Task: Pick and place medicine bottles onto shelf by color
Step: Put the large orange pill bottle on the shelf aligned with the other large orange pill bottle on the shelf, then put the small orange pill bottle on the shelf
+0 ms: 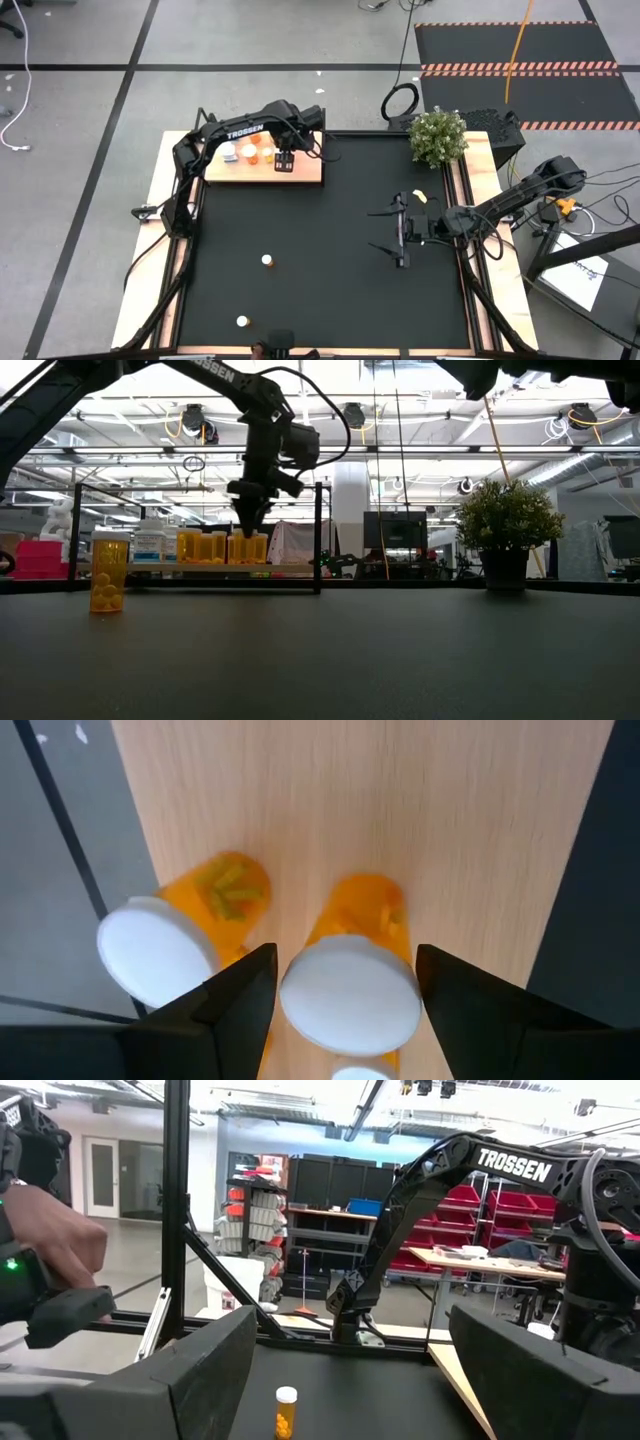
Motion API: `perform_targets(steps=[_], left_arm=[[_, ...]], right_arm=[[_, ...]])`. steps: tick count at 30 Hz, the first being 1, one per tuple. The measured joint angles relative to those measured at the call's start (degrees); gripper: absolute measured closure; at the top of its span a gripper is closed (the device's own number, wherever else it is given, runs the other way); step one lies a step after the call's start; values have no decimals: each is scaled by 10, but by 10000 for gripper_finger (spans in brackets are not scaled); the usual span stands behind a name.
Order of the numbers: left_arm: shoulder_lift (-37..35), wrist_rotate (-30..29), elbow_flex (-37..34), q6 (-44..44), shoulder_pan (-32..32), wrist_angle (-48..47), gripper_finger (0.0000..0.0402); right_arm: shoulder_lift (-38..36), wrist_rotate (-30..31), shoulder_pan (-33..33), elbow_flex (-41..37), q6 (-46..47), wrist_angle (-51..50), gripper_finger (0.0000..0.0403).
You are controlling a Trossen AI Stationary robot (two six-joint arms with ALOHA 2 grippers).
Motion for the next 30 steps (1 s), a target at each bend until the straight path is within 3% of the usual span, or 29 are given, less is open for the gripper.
perform_targets(steps=[9, 19, 25, 30], left_arm=[[-26, 0, 0, -1, -15, 10, 160], [-173, -30, 1, -68, -67, 27, 160], [-286, -30, -8, -176, -137, -3, 160], [-389, -30, -94, -233, -248, 29, 160]], right_arm=[[0, 0, 0, 0, 0, -3, 74], [0, 0, 0, 0, 11, -7, 74], [0, 0, 0, 0, 33, -14, 74], [0, 0, 0, 0, 49, -13, 74]])
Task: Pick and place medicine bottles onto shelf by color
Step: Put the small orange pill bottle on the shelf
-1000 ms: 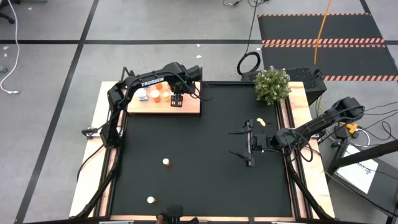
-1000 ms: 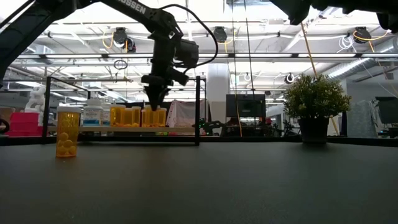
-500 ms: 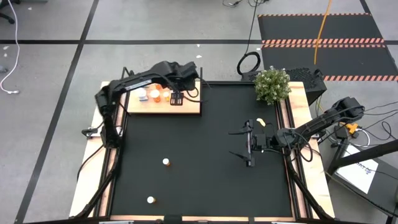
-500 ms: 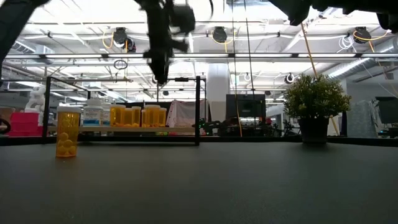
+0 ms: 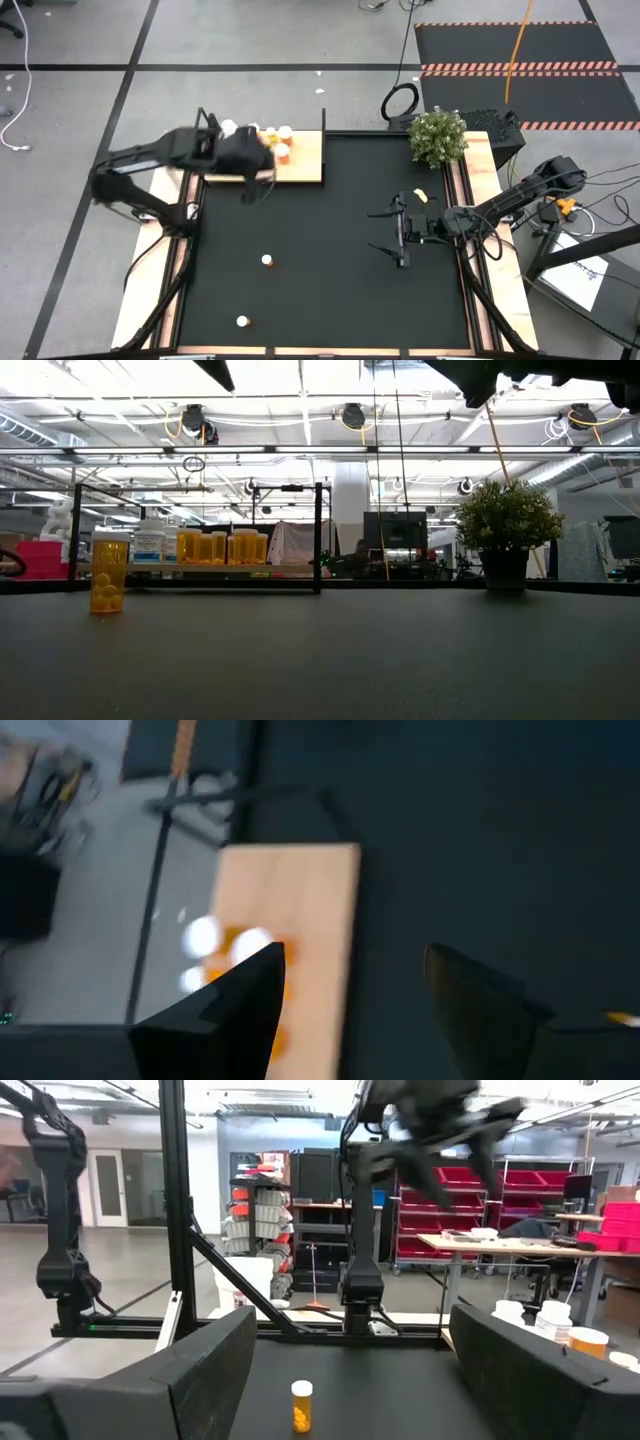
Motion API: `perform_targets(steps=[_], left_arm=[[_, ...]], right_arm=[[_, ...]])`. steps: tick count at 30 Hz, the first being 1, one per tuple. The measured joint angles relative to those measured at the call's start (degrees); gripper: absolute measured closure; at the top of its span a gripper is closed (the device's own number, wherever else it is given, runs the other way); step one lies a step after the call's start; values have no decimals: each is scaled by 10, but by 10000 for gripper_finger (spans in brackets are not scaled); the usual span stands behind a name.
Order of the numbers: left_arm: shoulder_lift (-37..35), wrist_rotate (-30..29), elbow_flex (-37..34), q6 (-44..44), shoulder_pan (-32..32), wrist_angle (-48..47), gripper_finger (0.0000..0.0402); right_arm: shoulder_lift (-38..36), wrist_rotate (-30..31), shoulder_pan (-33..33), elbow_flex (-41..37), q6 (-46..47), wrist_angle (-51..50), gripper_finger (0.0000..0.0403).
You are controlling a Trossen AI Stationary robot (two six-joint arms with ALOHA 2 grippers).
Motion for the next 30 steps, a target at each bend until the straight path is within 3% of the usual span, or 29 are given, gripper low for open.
perform_targets(steps=[7, 15, 22, 30], left_arm=[[-114, -82, -174, -99, -168, 97, 160], [-135, -181, -295, -222, -305, 130, 160], [-130, -226, -373, -286, -371, 196, 160], [-130, -226, -475, -336, -399, 325, 160]], right_arm=[[0, 23, -1, 0, 23, 1, 74], [0, 36, -13, 0, 70, 13, 74], [0, 63, -21, 0, 100, 0, 74], [23, 62, -11, 0, 140, -3, 74]])
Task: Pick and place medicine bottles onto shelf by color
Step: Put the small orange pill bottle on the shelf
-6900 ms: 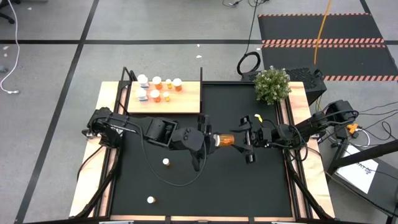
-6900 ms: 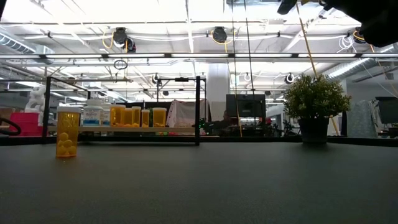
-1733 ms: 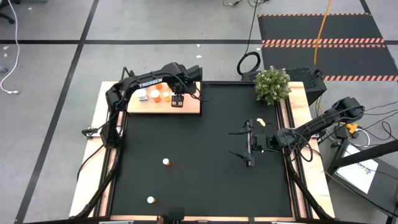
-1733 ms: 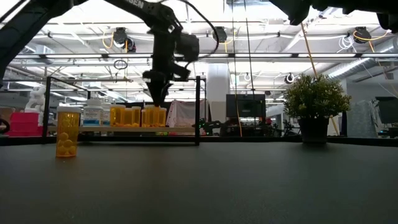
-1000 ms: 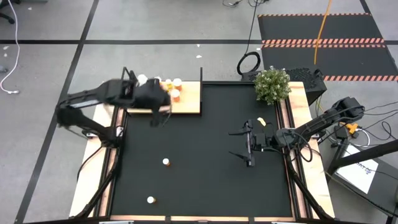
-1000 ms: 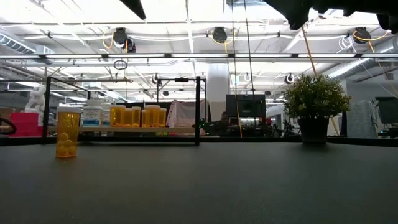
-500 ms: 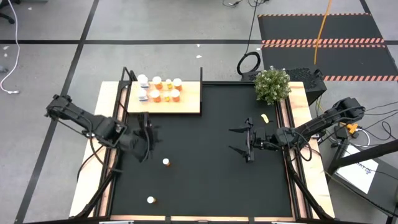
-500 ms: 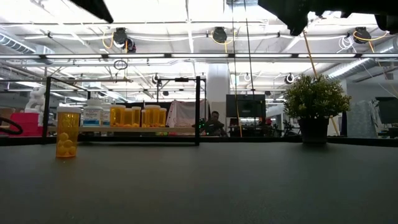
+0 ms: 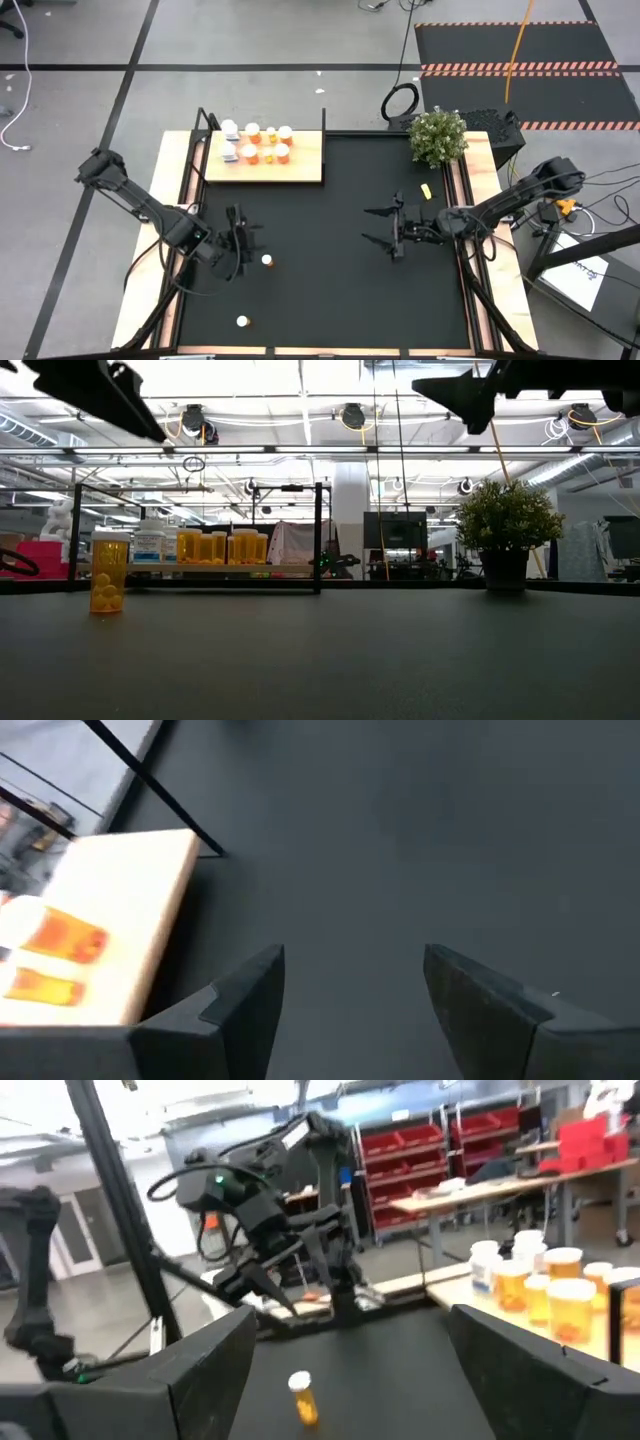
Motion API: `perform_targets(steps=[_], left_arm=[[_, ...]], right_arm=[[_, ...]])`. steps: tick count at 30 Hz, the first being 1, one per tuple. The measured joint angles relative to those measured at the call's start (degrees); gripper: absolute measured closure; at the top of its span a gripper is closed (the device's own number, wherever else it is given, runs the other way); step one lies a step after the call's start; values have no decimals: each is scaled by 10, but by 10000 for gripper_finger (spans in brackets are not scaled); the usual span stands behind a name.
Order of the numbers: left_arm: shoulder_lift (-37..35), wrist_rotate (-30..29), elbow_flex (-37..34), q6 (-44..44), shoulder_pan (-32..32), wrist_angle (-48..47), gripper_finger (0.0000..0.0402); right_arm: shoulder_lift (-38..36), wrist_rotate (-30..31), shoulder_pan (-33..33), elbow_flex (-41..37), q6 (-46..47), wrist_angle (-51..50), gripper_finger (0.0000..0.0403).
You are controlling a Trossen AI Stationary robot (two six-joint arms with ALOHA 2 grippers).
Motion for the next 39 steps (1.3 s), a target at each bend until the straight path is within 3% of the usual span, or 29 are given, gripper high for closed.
perform_targets(steps=[15, 28, 39], left_arm=[[0, 21, -142, -73, -46, 135, 160], [8, 31, -295, -125, -114, 403, 160], [114, 32, -305, -125, -119, 497, 160]], right_arm=[[54, 2, 14, 0, 21, 2, 74], [54, 1, 15, 0, 21, 5, 74], [54, 1, 15, 0, 11, 2, 74]])
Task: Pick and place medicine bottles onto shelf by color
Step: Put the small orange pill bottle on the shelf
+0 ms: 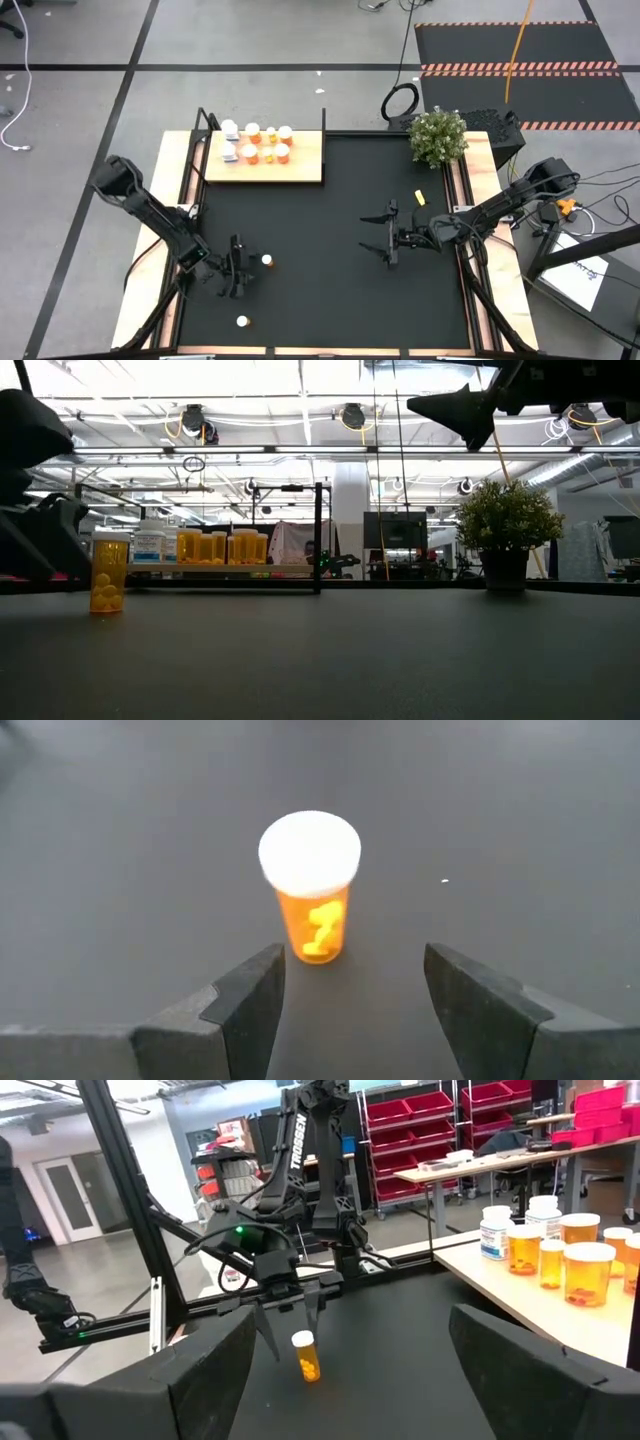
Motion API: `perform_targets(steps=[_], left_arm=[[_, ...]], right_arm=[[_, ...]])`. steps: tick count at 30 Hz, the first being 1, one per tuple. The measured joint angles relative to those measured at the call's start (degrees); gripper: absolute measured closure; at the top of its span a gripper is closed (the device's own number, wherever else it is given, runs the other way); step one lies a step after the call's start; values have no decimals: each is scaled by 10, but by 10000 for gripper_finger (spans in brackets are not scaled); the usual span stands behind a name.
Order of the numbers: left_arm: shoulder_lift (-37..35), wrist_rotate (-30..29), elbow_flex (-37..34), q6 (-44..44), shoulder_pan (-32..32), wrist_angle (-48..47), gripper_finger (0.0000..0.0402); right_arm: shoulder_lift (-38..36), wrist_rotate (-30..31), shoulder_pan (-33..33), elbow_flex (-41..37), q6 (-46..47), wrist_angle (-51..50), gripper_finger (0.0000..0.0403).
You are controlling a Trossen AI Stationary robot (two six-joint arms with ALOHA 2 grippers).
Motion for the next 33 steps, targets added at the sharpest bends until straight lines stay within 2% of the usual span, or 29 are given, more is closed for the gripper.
perform_targets(steps=[9, 13, 20, 29, 33], left_arm=[[59, 15, 0, -6, 37, 40, 160], [64, 47, 0, 26, 67, 71, 161], [65, 50, 0, 49, 85, 73, 167], [65, 50, 0, 74, 85, 73, 271], [65, 49, 0, 91, 85, 90, 297]], right_arm=[[0, 0, 0, 0, 0, -1, 74], [0, 0, 0, 0, -1, -1, 74], [0, 0, 0, 0, -3, -2, 74], [0, 0, 0, 0, -1, -2, 74], [0, 24, 0, 0, 1, -2, 74]])
